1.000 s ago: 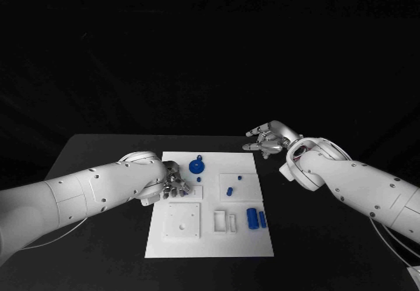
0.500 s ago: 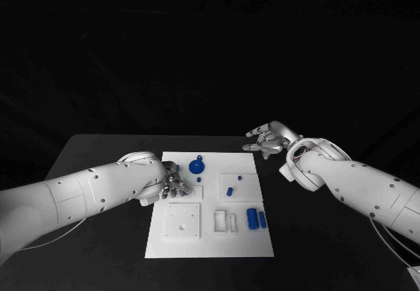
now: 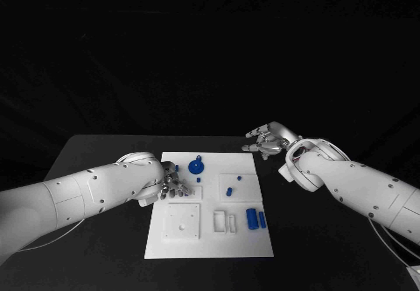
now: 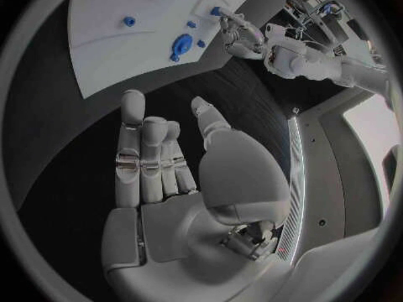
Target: Assemble the parts on the task board
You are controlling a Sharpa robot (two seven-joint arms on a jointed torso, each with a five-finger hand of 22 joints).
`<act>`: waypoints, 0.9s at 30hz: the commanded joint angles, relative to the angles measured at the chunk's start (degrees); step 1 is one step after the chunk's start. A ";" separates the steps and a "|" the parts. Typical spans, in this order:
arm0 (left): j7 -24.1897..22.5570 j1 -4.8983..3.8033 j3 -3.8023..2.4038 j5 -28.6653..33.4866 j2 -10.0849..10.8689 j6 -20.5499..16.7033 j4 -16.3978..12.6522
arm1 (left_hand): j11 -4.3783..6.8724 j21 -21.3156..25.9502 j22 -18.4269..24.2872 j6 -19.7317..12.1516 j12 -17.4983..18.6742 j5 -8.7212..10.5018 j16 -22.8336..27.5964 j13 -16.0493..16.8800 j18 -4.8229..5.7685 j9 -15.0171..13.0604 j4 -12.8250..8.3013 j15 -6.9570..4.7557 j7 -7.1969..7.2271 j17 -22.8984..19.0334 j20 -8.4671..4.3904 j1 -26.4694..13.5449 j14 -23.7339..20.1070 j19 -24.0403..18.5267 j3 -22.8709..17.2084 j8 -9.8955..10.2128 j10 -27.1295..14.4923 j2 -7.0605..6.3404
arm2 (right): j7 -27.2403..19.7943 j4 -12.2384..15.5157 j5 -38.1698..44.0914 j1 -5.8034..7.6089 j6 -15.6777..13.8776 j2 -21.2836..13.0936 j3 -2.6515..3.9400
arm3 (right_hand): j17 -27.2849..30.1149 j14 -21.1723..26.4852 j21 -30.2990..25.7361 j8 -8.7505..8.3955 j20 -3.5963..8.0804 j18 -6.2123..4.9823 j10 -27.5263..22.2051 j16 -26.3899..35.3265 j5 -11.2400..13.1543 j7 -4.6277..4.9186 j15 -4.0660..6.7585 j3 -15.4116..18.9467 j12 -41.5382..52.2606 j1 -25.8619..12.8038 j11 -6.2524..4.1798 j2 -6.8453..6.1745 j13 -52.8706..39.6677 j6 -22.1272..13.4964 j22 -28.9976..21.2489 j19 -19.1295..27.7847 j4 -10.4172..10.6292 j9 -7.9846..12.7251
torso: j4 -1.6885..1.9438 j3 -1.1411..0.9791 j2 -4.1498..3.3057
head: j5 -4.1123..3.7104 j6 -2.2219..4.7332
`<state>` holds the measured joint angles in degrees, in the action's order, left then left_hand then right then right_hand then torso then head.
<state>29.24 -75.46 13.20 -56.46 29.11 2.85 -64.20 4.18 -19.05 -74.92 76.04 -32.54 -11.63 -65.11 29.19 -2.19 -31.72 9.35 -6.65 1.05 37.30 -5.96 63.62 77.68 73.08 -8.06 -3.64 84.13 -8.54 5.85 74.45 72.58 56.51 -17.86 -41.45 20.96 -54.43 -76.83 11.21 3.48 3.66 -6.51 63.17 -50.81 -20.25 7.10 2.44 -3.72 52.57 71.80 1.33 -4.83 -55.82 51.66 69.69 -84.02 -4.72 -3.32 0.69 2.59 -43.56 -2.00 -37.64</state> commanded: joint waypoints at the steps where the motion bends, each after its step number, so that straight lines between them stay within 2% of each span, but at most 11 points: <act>1: -0.17 0.00 -0.01 -0.20 0.04 0.27 -0.15 | -0.29 0.26 -0.99 0.20 0.23 1.90 0.32 0.13 0.58 -0.21 0.90 0.17 -0.16 -0.09 -0.30 -0.23 -0.43 -0.10 0.40 -0.11 2.03 -1.05 | -0.57 -0.04 -0.12 -0.06 0.68 0.05 0.03 | 0.08 0.16 -0.27 -0.19 0.00 -1.14 -0.25 0.12 -0.25 0.07 0.20 0.08 -0.07 -0.25 -0.08 -0.28 0.09 -0.51 -0.08 -1.84 0.37 0.01 | 0.03 0.03 0.00 | -0.06 0.03; 2: -0.21 0.00 -0.01 -0.14 0.09 0.36 -0.18 | -0.33 0.35 -1.00 0.20 0.29 2.92 0.27 0.18 0.58 -0.43 1.61 0.20 -0.20 -0.09 -0.28 -0.33 -0.50 -0.12 0.97 -0.12 2.03 -1.48 | -0.57 -0.08 -0.15 -0.06 0.68 0.05 0.03 | 0.08 0.16 -0.27 -0.19 0.00 -1.14 -0.25 0.12 -0.25 0.07 0.20 0.08 -0.07 -0.25 -0.08 -0.28 0.09 -0.51 -0.08 -1.84 0.37 0.01 | 0.04 0.03 0.01 | -0.08 0.03; 6: -0.21 0.00 -0.01 0.04 0.26 0.43 -0.22 | -0.35 0.50 -1.04 0.18 0.29 2.47 0.12 0.38 0.60 -0.94 3.68 0.21 -0.29 -0.13 -0.30 0.13 -0.60 -0.04 4.05 -0.10 2.05 -1.60 | -0.56 -0.14 -0.20 -0.07 0.69 0.03 0.03 | 0.08 0.16 -0.27 -0.19 0.00 -1.14 -0.25 0.12 -0.25 0.07 0.20 0.08 -0.07 -0.25 -0.08 -0.28 0.09 -0.51 -0.08 -1.84 0.37 0.01 | 0.04 0.04 0.01 | -0.09 0.01; 15: -0.12 0.00 -0.02 0.53 0.47 0.08 -0.26 | -0.37 0.54 -1.04 0.18 0.22 3.23 -0.05 0.40 0.63 -1.17 5.42 0.19 -0.27 -0.18 -0.32 0.37 -0.59 0.00 4.62 -0.11 2.08 -1.93 | -0.54 -0.20 -0.24 -0.09 0.69 0.03 0.03 | 0.08 0.13 -0.25 -0.19 0.00 -1.15 -0.18 0.10 -0.39 0.08 0.20 0.13 0.02 -0.20 -0.08 -0.33 0.04 -0.66 -0.11 -1.87 0.49 0.01 | 0.01 0.04 -0.01 | 0.00 0.07; 27: -0.34 0.01 -0.02 1.35 0.51 -0.80 -0.83 | -0.60 0.85 -0.98 -0.72 0.94 3.24 0.48 0.21 0.99 -1.02 5.69 0.23 -0.54 -0.55 -0.62 0.08 -1.14 -0.28 4.57 -0.07 1.58 -1.73 | -0.53 -0.27 -0.33 -0.12 0.72 -0.03 0.03 | 0.08 0.13 -0.25 -0.19 0.00 -1.15 -0.18 0.10 -0.39 0.08 0.20 0.13 0.02 -0.20 -0.08 -0.33 0.04 -0.66 -0.11 -1.87 0.49 0.01 | 0.04 0.00 0.00 | -0.08 0.07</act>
<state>29.23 -75.45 13.18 -55.84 29.73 2.64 -64.79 3.97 -18.49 -74.91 75.61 -31.79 -8.60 -64.78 29.46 -2.20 -32.82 14.74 -6.42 0.62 36.80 -6.17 63.85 77.04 72.87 -3.62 -3.64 83.93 -10.19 5.84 74.16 72.28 56.44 -17.81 -41.48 20.96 -54.44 -76.83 11.21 3.48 3.66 -6.49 63.17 -50.81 -20.43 7.23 2.44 -3.57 52.57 71.80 1.33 -4.83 -55.79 51.35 69.65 -84.02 -4.58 -3.32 0.70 2.60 -43.56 -2.05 -37.55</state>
